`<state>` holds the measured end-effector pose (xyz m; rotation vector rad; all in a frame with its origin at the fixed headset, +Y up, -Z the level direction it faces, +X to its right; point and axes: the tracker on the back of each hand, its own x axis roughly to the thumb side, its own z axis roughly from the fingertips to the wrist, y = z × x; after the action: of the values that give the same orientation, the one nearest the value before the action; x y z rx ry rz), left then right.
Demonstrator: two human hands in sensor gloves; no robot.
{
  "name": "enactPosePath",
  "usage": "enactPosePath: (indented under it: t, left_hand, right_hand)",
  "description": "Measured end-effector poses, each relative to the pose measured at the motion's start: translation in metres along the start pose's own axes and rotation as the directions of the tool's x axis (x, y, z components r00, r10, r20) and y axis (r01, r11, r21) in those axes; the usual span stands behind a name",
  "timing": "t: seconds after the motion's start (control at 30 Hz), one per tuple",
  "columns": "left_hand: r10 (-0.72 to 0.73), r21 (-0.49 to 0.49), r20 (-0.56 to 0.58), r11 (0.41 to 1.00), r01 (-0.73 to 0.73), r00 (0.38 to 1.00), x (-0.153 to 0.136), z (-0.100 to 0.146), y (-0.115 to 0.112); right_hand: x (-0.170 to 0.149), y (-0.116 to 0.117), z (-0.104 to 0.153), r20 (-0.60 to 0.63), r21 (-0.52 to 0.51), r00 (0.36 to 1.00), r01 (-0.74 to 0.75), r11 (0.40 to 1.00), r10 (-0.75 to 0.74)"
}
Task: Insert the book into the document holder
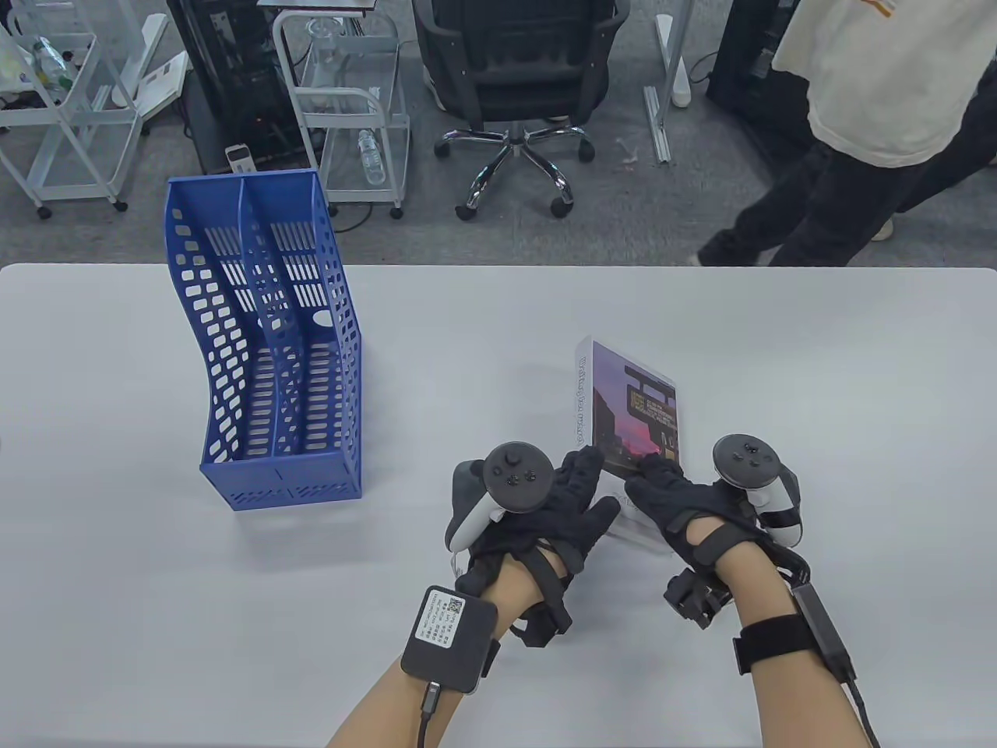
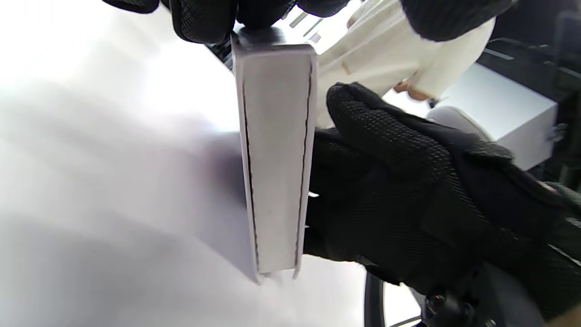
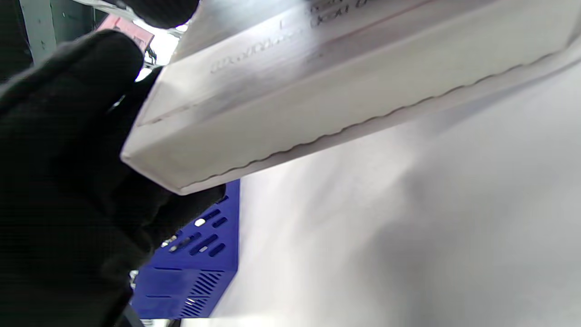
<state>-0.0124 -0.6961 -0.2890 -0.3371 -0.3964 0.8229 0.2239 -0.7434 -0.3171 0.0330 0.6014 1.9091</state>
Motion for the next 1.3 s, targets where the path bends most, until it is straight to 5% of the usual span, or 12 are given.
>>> enactPosePath:
  t: [0.2,0.47,0.67,1.07,1.3]
  left_hand:
    - [0.03,0.027,0.126,0.999,-0.033,0.992,0.016,0.004,-0.003]
    - [-0.032,-0.006,0.162,0.999,0.033,0.986,0.032,0.008,-0.017]
    - [-0.022,-0.039,0.16,0.999,0.028,0.987,0.034,0.006,-0.021]
    - [0.096,-0.061,0.171,0.994,-0.086,0.981,0.03,-0.003,-0.017]
    - [-0.028,0.085,0.069,0.996,0.022,0.997,0.034,-0.01,0.01]
  right_hand:
    - [-0.01,-0.008,-0.001,0.024,0.061,0.978,0.204,0.977,-0.206]
    - [-0.01,-0.006,0.0,0.03,0.101,0.956,0.289,0.952,-0.293]
    - [0.01,-0.011,0.008,0.188,0.166,0.904,0.356,0.919,-0.384]
    - [0.012,-0.017,0.01,0.202,0.209,0.94,0.235,0.949,-0.277]
    - [0.012,-0.015,0.009,0.196,0.217,0.936,0.251,0.943,-0.294]
